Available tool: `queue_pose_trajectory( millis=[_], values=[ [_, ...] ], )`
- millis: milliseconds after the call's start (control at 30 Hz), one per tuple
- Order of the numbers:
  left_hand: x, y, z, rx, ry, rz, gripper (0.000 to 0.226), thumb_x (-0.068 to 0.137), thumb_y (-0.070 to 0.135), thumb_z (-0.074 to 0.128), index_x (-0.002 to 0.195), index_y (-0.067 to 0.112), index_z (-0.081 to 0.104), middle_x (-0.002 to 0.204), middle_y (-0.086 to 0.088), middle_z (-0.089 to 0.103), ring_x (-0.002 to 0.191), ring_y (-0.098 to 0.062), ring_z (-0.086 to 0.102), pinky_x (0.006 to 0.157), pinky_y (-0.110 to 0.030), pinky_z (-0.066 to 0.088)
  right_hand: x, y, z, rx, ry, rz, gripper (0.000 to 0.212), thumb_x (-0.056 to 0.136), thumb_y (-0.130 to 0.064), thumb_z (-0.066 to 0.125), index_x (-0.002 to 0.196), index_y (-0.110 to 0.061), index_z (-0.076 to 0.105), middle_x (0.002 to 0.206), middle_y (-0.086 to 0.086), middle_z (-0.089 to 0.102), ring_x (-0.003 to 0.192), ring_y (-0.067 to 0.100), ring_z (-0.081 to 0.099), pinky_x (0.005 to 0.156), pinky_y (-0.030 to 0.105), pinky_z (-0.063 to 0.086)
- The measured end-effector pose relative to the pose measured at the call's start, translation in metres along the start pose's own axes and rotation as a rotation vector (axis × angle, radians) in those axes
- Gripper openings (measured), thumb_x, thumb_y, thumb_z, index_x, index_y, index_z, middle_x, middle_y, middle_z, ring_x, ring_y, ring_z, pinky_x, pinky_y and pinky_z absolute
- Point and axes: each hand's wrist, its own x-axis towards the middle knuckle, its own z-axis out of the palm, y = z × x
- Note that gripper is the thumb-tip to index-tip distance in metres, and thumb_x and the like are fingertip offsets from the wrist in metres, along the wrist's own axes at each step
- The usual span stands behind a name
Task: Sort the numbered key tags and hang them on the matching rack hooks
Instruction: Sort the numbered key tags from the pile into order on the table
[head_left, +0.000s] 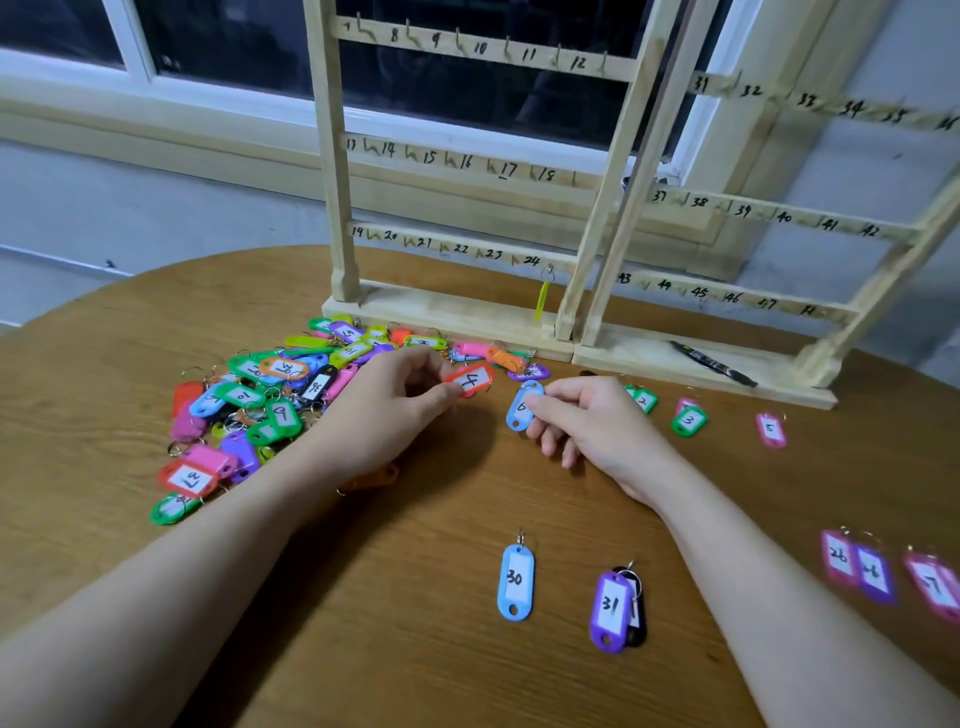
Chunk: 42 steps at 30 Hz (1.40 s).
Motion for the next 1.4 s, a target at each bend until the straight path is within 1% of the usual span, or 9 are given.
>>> queue_pose_trajectory(
  millis=[200, 400, 500, 600, 733, 900, 1100, 1233, 1400],
  values=[
    [-0.002, 0.001, 0.001, -0.007, 0.0, 0.0, 0.012, 0.098, 0.02, 0.064, 0.095, 0.023, 0.053, 0.086, 0.005, 0.078, 0.084, -0.017, 0.073, 0.087, -0.045, 0.055, 0.0, 0.001, 0.002, -0.016, 0.009, 0.012, 0.022, 0.103, -0.024, 0.057, 0.094, -0.009, 0.071, 0.078, 0.004, 0.075, 0.061, 0.012, 0.061, 0.046, 0.021, 0.046],
    [-0.009, 0.008, 0.011, 0.045, 0.004, 0.042, 0.01, 0.101, 0.022, 0.06, 0.093, 0.016, 0.06, 0.085, 0.005, 0.077, 0.086, -0.017, 0.073, 0.092, -0.04, 0.053, -0.013, -0.008, 0.001, 0.014, 0.012, 0.014, 0.025, 0.106, -0.024, 0.053, 0.093, -0.013, 0.072, 0.072, 0.002, 0.071, 0.061, 0.015, 0.065, 0.049, 0.026, 0.05],
    [-0.007, 0.021, 0.019, 0.092, 0.008, 0.098, 0.019, 0.098, 0.027, 0.065, 0.082, 0.017, 0.066, 0.074, 0.007, 0.072, 0.07, -0.01, 0.065, 0.072, -0.033, 0.051, -0.022, -0.011, -0.01, -0.035, -0.021, -0.013, 0.024, 0.104, -0.022, 0.057, 0.093, -0.007, 0.072, 0.075, 0.012, 0.07, 0.063, 0.02, 0.066, 0.051, 0.029, 0.053],
    [-0.001, 0.038, 0.032, 0.165, -0.007, 0.134, 0.023, 0.094, 0.027, 0.07, 0.073, 0.019, 0.07, 0.057, 0.013, 0.059, 0.054, -0.002, 0.047, 0.053, -0.018, 0.035, -0.035, -0.011, -0.032, 0.002, 0.034, -0.03, 0.016, 0.101, -0.015, 0.062, 0.094, -0.004, 0.072, 0.074, 0.014, 0.07, 0.059, 0.018, 0.066, 0.048, 0.026, 0.052],
    [0.01, 0.059, 0.059, 0.227, -0.098, 0.148, 0.02, 0.092, 0.029, 0.073, 0.077, 0.017, 0.076, 0.065, -0.002, 0.064, 0.055, -0.005, 0.043, 0.054, -0.023, 0.033, -0.06, -0.006, -0.074, 0.028, 0.152, -0.031, 0.015, 0.097, -0.006, 0.065, 0.101, 0.008, 0.07, 0.07, 0.008, 0.069, 0.053, 0.012, 0.063, 0.044, 0.022, 0.05],
    [0.034, 0.083, 0.108, 0.271, -0.183, 0.158, 0.018, 0.092, 0.027, 0.072, 0.077, 0.02, 0.066, 0.073, 0.004, 0.07, 0.069, -0.011, 0.063, 0.062, -0.029, 0.046, -0.087, 0.007, -0.129, -0.003, 0.293, -0.015, 0.007, 0.094, -0.006, 0.068, 0.096, 0.0, 0.072, 0.072, 0.007, 0.072, 0.054, 0.014, 0.063, 0.044, 0.022, 0.05],
    [0.065, 0.116, 0.161, 0.452, -0.283, 0.223, 0.024, 0.099, 0.024, 0.059, 0.076, 0.018, 0.06, 0.067, 0.004, 0.056, 0.064, -0.017, 0.052, 0.055, -0.029, 0.037, -0.106, 0.034, -0.198, -0.12, 0.42, 0.083, 0.008, 0.093, -0.01, 0.072, 0.093, -0.002, 0.07, 0.066, 0.004, 0.071, 0.052, 0.014, 0.063, 0.044, 0.021, 0.047],
    [0.087, 0.125, 0.193, 0.544, -0.324, 0.227, 0.035, 0.102, 0.03, 0.052, 0.079, 0.007, 0.067, 0.073, -0.008, 0.065, 0.069, -0.026, 0.058, 0.059, -0.035, 0.045, -0.11, 0.056, -0.23, -0.122, 0.479, 0.182, 0.008, 0.096, -0.011, 0.067, 0.096, -0.004, 0.07, 0.077, 0.013, 0.073, 0.056, 0.014, 0.065, 0.046, 0.021, 0.048],
    [0.105, 0.127, 0.225, 0.664, -0.377, 0.215, 0.052, 0.1, 0.034, 0.06, 0.053, 0.017, 0.045, 0.054, -0.001, 0.043, 0.057, -0.023, 0.044, 0.053, -0.032, 0.029, -0.103, 0.069, -0.255, -0.207, 0.493, 0.205, 0.011, 0.098, -0.014, 0.063, 0.093, -0.009, 0.072, 0.075, 0.011, 0.072, 0.051, 0.007, 0.058, 0.043, 0.02, 0.042]
  ],
)
